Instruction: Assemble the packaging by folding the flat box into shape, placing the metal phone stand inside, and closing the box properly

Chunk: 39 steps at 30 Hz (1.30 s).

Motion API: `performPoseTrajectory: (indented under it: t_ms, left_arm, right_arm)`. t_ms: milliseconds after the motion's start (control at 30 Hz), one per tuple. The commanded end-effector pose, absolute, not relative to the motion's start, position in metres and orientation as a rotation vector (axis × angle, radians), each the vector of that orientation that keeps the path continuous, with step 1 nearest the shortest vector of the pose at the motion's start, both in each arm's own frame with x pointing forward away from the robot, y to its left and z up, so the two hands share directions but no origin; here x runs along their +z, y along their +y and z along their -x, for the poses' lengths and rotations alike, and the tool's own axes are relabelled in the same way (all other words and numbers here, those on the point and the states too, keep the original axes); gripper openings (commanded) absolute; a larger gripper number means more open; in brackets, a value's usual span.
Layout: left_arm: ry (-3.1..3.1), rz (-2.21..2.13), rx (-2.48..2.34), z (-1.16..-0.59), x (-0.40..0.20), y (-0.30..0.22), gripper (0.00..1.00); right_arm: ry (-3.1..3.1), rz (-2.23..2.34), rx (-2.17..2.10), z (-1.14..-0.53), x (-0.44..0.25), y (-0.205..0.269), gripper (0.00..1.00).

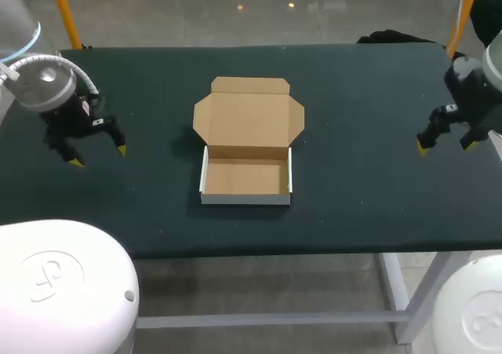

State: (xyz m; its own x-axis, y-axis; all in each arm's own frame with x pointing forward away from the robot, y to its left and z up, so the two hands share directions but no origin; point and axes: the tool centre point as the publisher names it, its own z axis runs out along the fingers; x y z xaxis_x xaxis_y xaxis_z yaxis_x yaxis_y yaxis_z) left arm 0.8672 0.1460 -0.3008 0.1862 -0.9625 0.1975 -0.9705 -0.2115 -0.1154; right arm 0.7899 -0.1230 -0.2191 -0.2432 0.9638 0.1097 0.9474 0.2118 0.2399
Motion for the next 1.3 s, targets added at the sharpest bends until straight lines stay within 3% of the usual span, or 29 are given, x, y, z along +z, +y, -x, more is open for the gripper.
performPoseTrajectory:
  t_ms: [33,1300]
  left_arm:
    - [-1.929,-2.369,0.275,-0.89,-0.318,0.152,1.0]
    - [-1.961,-2.511,0.118,-0.917,-0.36,0.162,1.0]
  right_arm:
    - [2.396,-1.893,0.393,-0.789,-0.218,-0.123,1.0]
    - [2.396,-1.893,0.393,-0.789,-0.218,-0.123,1.0]
